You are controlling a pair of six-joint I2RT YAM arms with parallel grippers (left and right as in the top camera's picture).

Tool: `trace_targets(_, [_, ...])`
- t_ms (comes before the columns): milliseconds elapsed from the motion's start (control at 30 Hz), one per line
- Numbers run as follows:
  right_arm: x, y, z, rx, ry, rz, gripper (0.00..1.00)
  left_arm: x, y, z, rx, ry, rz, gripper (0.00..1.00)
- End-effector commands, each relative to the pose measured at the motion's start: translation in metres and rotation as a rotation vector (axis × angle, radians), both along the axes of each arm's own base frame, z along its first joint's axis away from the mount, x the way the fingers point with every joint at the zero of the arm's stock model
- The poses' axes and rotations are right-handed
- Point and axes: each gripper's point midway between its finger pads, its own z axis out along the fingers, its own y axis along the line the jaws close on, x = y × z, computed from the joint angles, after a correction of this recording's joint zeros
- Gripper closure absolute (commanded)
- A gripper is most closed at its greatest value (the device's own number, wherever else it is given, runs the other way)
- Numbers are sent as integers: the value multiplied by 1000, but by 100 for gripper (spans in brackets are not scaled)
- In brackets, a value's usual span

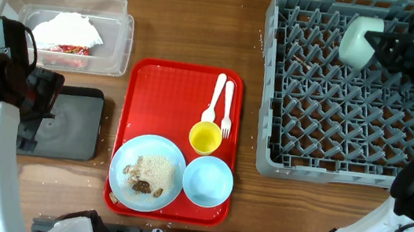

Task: Sort waste into correct bins and load items into the dishwasher rack
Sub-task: 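Carry the mint bowl with the right gripper to the rack's far corner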

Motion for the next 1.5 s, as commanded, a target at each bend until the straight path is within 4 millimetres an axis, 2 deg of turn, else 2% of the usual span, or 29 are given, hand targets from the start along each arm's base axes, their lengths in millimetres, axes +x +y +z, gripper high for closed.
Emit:
trace_targets(0, [-9, 0, -15, 46, 44, 15, 96, -3, 3, 1, 14, 0, 23, 0])
trace_targets(333, [-9, 0, -19, 63, 83, 8, 96, -3, 3, 1, 14, 0, 23, 0])
trace_targets(567, [-15, 23, -14, 108, 100, 97, 96, -3, 3, 1, 14, 0, 23, 0])
trace_targets(633, [-15, 24, -14, 102, 92, 97, 96, -3, 3, 1, 14, 0, 23, 0])
trace_targets(667, [-14, 22, -14, 98, 94, 89, 96, -3, 3, 1, 14, 0, 23, 0])
trace_targets(800, [-7, -6, -16, 67, 90, -2, 96, -3, 3, 1, 14, 0, 23, 0])
trace_targets(933, [-8, -17, -16, 58, 74, -27, 96, -3, 3, 1, 14, 0, 23, 0])
trace_targets(1267, [-5, -16, -17, 42, 66, -37, 95, -3, 3, 1, 14, 0, 23, 0])
trace_targets(1467, [-2, -15, -27, 56, 103, -38, 95, -3, 3, 1, 13, 0, 23, 0])
